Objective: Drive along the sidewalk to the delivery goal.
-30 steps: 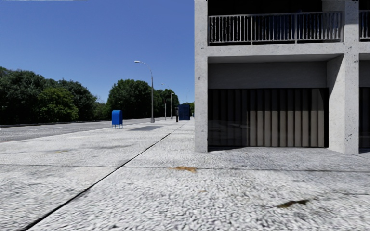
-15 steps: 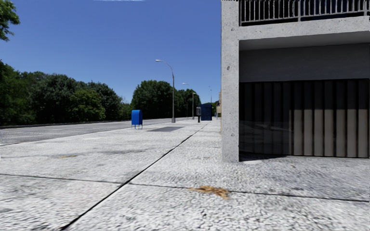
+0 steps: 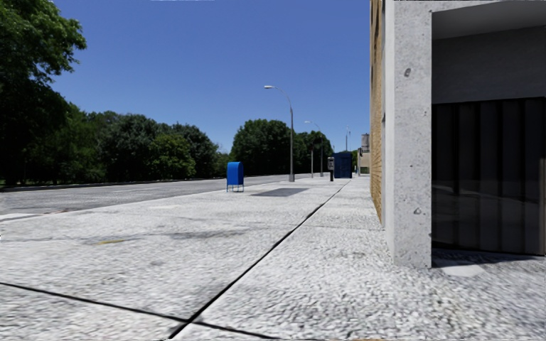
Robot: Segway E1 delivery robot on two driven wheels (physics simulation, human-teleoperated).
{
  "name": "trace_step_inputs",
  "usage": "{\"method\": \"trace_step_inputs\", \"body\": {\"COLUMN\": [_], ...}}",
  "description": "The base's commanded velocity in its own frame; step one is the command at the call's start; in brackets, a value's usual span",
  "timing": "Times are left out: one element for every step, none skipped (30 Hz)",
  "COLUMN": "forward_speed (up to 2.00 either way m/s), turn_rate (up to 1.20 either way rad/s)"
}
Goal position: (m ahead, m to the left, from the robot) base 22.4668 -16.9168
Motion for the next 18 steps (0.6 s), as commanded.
{"method": "trace_step_inputs", "body": {"forward_speed": [1.58,1.58,1.58,1.58,1.58,1.58,1.58,1.58,1.58,1.58,1.58,1.58,1.58,1.58,1.58,1.58,1.58,1.58], "turn_rate": [0.39,0.39,0.39,0.39,0.39,0.39,0.39,0.39,0.39,0.39,0.39,0.39,0.38,0.22,0.13,0.11,0.1,0.1]}}
